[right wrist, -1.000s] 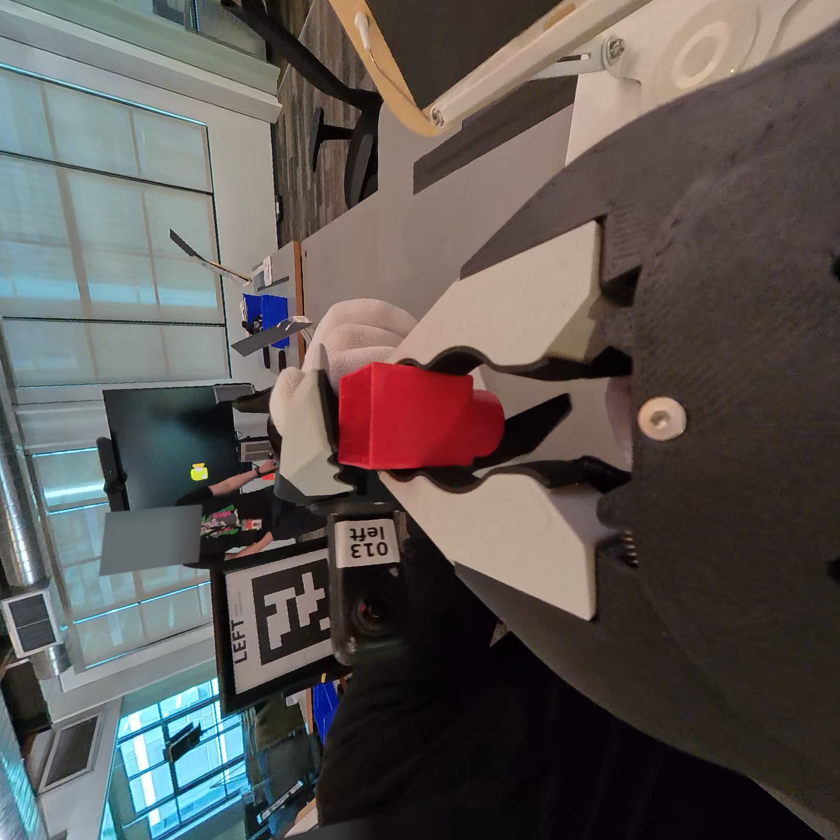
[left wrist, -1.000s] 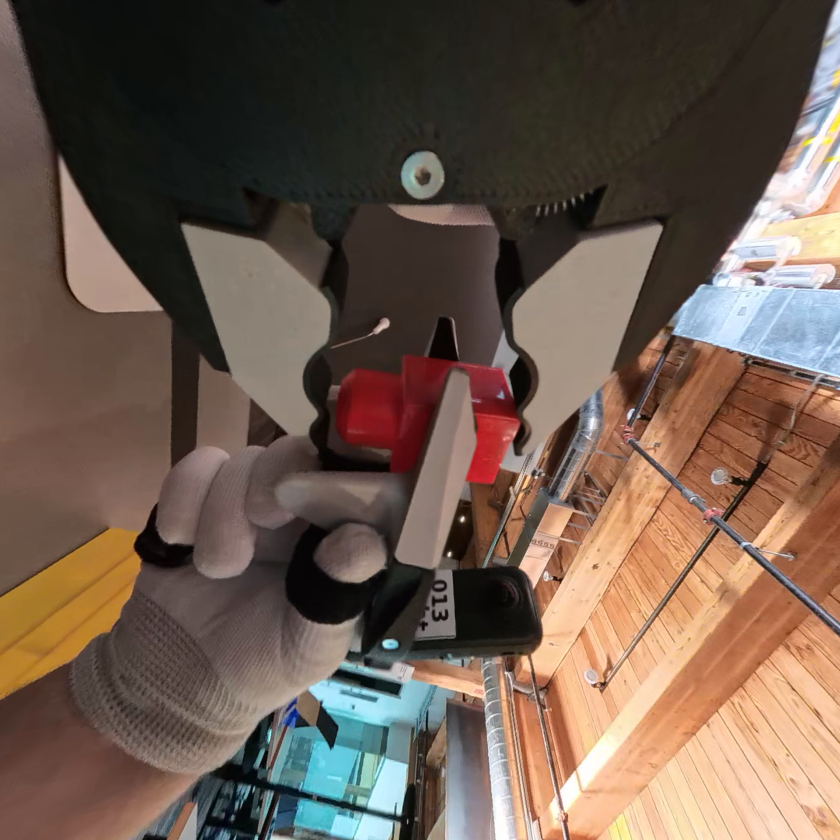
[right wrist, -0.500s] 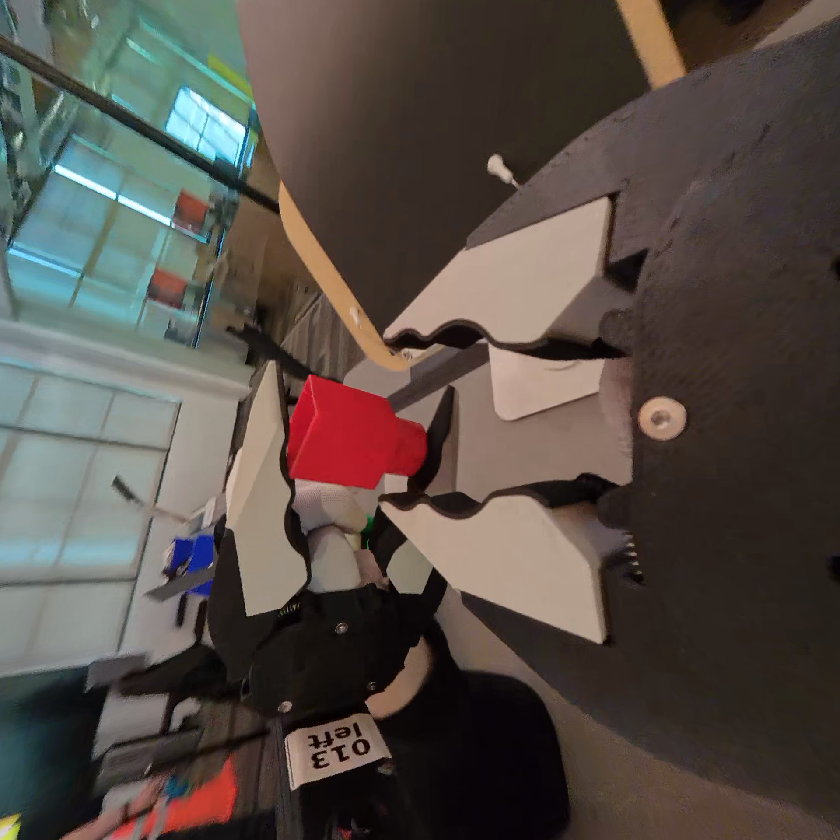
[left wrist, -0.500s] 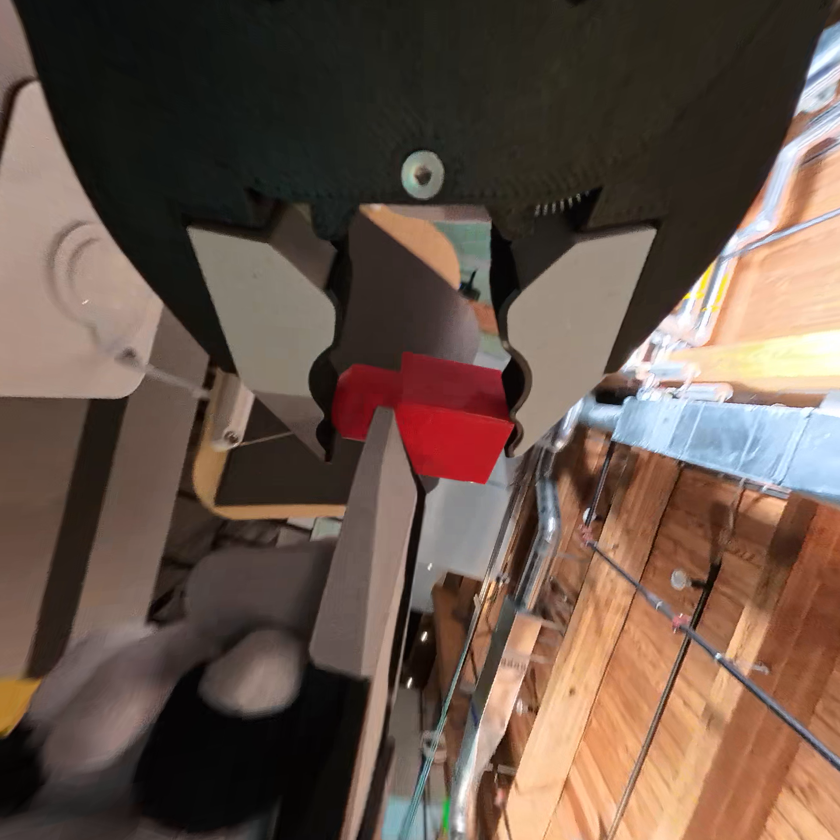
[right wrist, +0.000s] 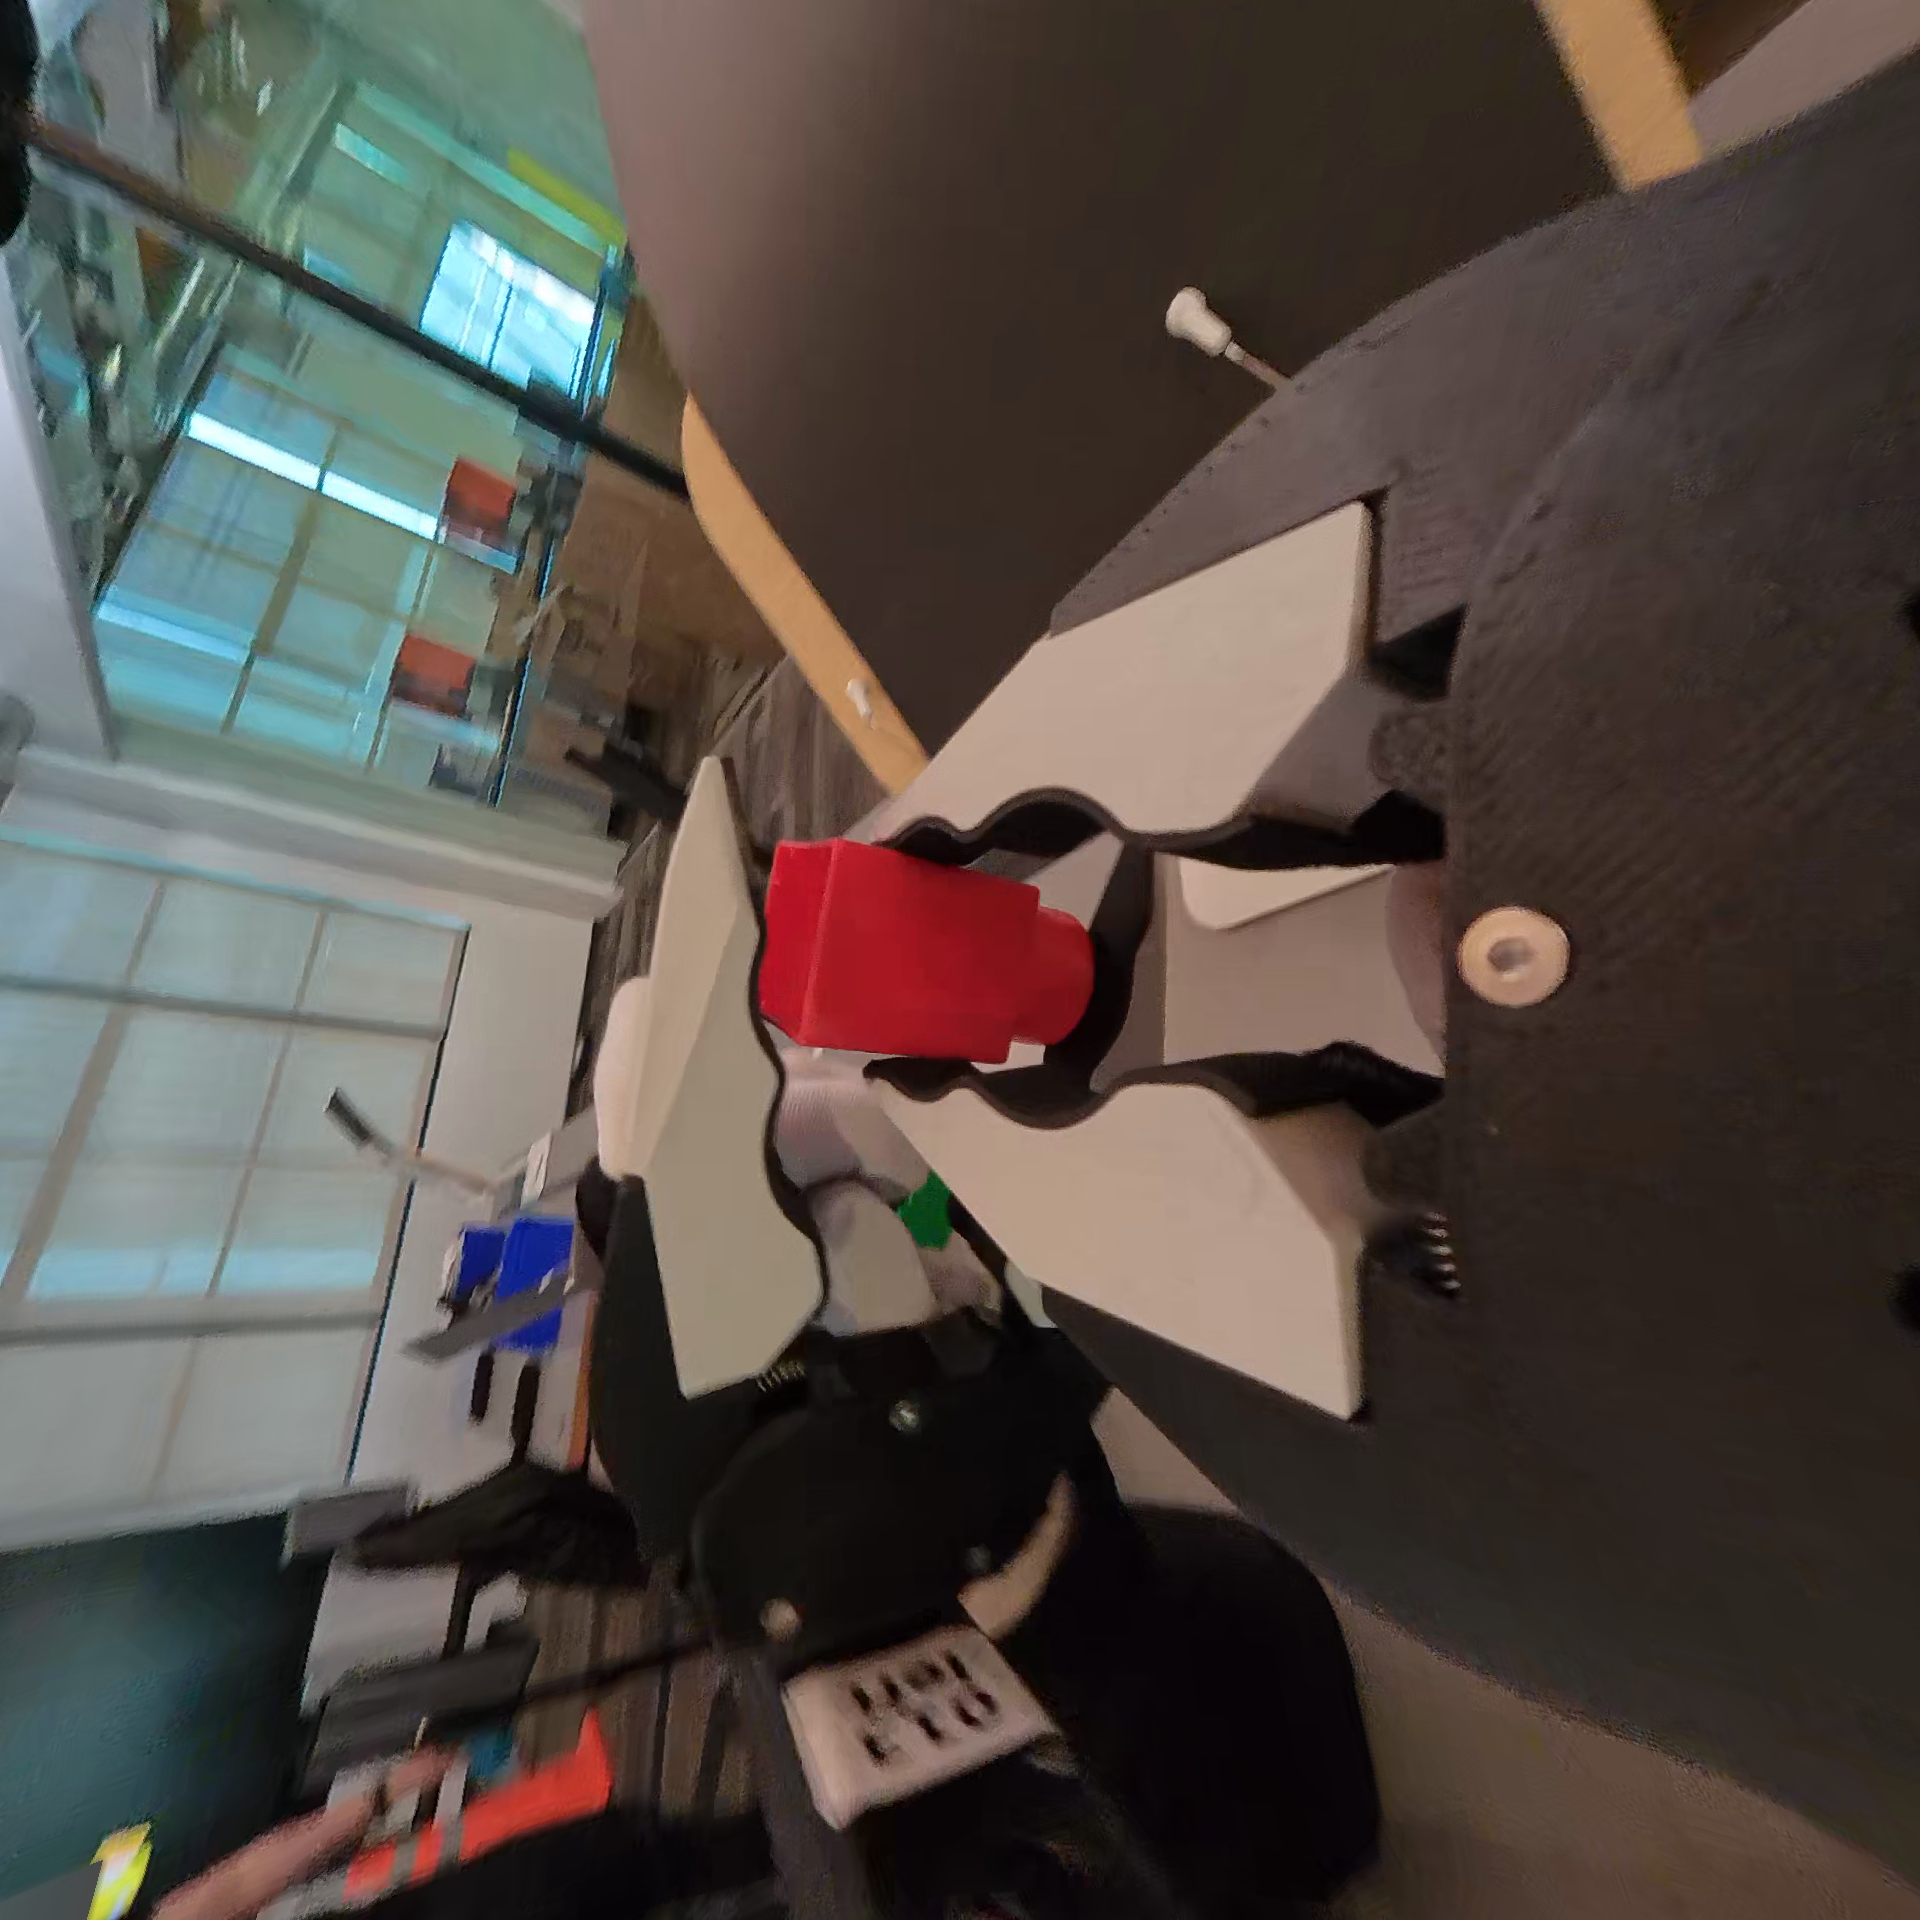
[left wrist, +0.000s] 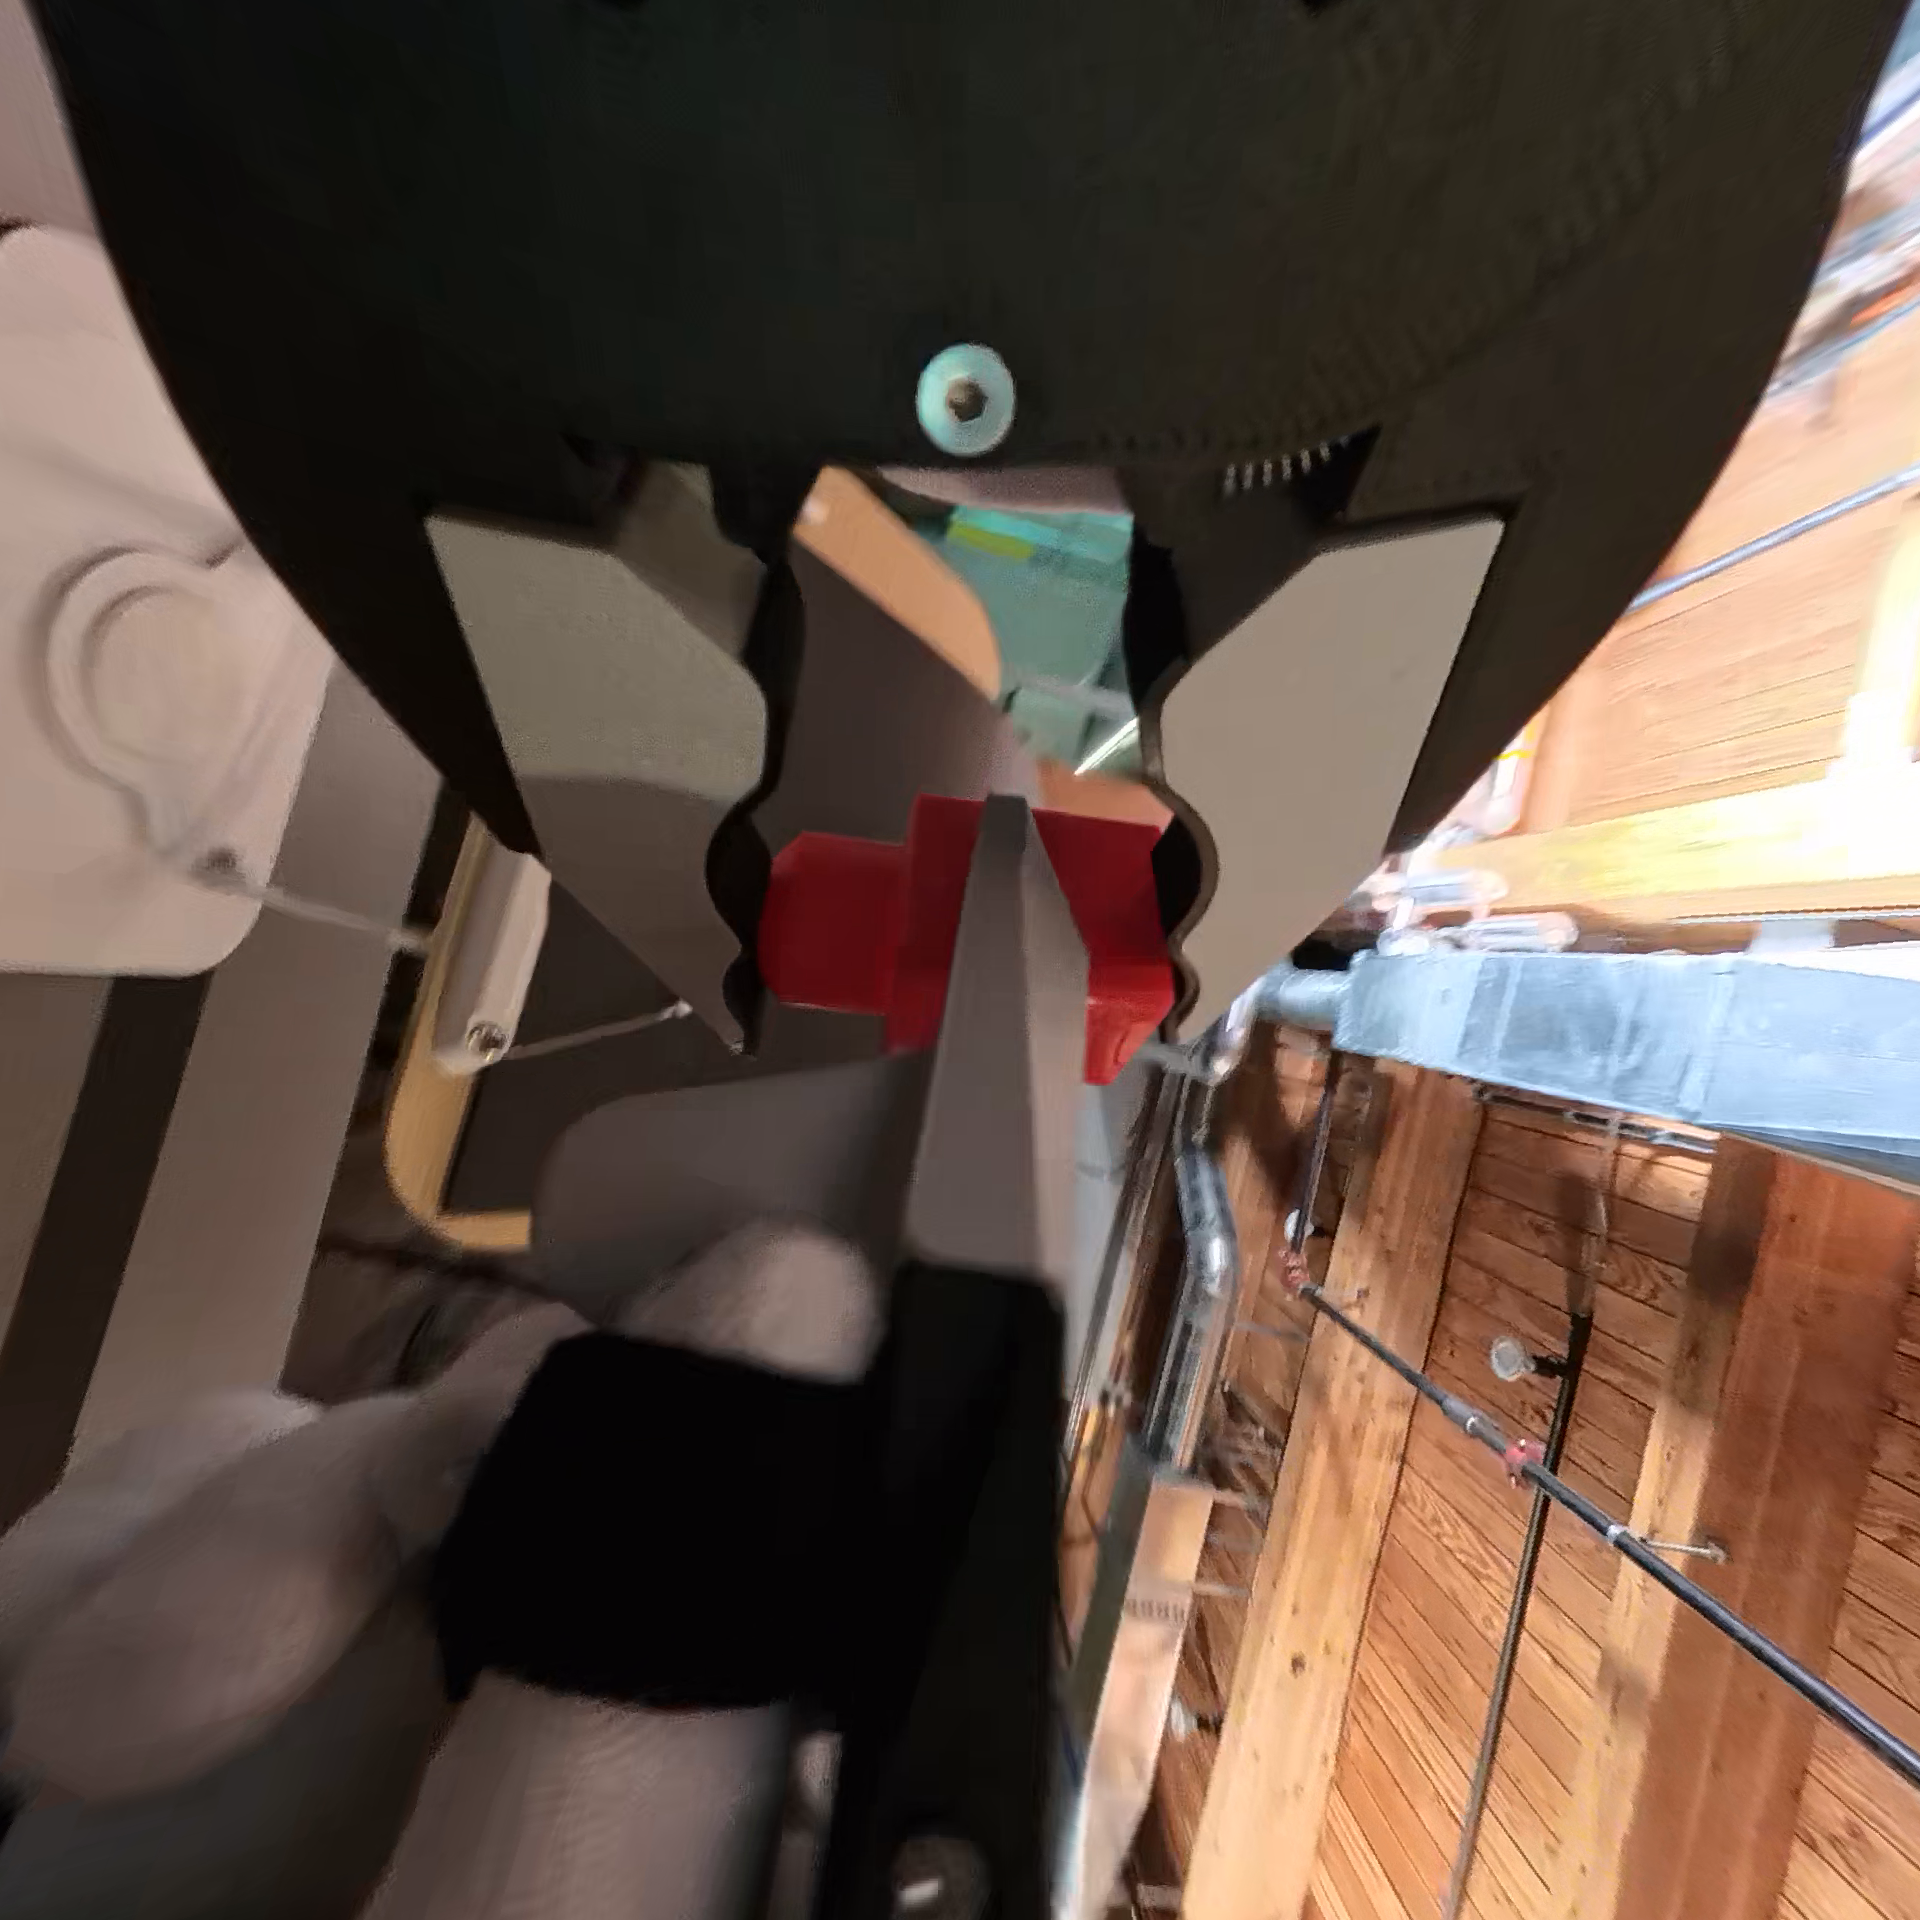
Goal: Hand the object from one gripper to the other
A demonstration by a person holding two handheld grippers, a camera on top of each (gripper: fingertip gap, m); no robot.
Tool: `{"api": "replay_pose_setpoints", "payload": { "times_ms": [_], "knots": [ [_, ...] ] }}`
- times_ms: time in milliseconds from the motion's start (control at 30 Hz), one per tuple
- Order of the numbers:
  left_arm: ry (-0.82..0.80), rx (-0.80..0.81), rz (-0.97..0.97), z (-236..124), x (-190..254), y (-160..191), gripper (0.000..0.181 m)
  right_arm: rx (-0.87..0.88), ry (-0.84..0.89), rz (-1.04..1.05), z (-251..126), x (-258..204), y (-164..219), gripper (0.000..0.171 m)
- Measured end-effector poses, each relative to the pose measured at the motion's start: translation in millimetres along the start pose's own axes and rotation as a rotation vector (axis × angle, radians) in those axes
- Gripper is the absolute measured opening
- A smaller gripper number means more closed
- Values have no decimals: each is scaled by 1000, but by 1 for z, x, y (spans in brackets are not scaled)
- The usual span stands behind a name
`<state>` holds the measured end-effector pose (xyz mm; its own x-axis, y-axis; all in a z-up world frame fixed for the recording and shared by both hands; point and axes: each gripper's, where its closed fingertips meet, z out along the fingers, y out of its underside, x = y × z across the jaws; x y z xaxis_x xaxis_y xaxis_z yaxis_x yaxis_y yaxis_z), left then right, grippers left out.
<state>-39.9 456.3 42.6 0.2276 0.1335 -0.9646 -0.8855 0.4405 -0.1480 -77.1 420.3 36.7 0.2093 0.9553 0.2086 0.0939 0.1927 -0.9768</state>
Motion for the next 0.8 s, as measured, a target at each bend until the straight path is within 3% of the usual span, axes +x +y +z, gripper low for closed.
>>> {"api": "replay_pose_setpoints", "payload": {
  "times_ms": [133, 233, 300, 500, 600, 700, 800],
  "knots": [
    [103, 186, -233, -18, -11, -16, 84, 137, -293, 101, -22, -25, -20, 35],
    [159, 339, -290, -36, -15, -34, 87, 180, -474, 156, -36, -41, -23, 35],
    [192, 417, -290, -48, -14, -50, 89, 197, -589, 169, -44, -55, -23, 35],
    [236, 468, -185, -59, 1, -70, 72, 176, -693, 179, -45, -71, -17, 35],
    [249, 470, -193, -61, -1, -72, 72, 189, -703, 198, -46, -73, -20, 35],
    [187, 391, -206, -52, -12, -60, 71, 204, -512, 199, -33, -49, -26, 60],
    [121, 286, -197, -42, -23, -39, 71, 136, -292, 103, -23, -30, -23, 65]
  ]
}}
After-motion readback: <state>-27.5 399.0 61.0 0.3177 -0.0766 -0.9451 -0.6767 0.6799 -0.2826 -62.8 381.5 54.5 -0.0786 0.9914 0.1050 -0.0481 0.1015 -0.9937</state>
